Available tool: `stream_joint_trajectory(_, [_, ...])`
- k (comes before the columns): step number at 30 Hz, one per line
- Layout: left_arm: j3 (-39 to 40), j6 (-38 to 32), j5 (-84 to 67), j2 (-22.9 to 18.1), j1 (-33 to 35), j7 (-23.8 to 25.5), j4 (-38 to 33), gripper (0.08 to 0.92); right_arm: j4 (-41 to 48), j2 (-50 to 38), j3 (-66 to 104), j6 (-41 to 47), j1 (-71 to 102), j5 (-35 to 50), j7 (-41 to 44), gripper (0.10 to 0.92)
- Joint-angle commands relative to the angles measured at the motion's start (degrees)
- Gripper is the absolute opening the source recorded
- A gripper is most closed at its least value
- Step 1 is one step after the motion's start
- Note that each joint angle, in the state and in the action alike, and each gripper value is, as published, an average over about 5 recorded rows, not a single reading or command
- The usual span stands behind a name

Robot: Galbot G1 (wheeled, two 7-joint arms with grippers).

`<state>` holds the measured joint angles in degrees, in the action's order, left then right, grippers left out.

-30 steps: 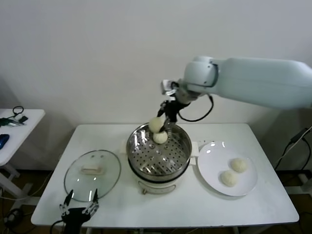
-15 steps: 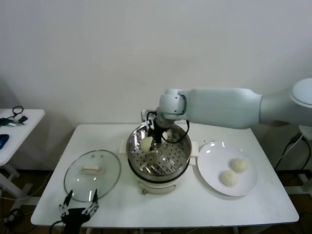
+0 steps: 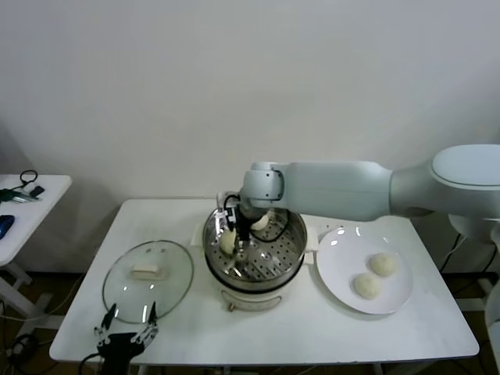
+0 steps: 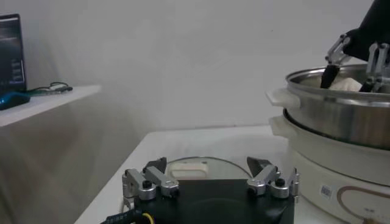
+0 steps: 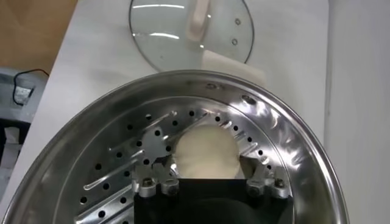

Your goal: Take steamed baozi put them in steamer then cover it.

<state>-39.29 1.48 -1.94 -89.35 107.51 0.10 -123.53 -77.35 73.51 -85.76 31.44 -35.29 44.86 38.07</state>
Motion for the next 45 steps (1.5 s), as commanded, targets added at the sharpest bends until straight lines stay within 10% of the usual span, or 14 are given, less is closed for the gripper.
stream_joint_trajectory(1, [0.03,-0.07,0.14,-0.09,0.03,-0.02,-0.07,0.823,-2.31,-5.94,-2.62,-7.72,-9.21,-1.03,7.16,0.82])
stream_joint_trajectory(9, [0.41,0.3,0.3,-0.44,-0.34,0.06,-0.19,0.823,-4.27,-22.52,-14.42,-17.77,-25.82,-1.01,21.34,0.823])
stream_joint_trajectory(20, [0.59,1.08,-0.07,-0.15,-1.35,0.12,0.36,0.823,-12.48,-42.72,-18.8,-16.54,-15.0,-16.39,19.06,0.823])
stream_joint_trajectory(45, [0.17,1.49,0.22,-0.29,-0.78,-0.02,0.12,0.823,-4.76,-45.65,11.25,-13.5,22.88,-32.56,13.78,0.823])
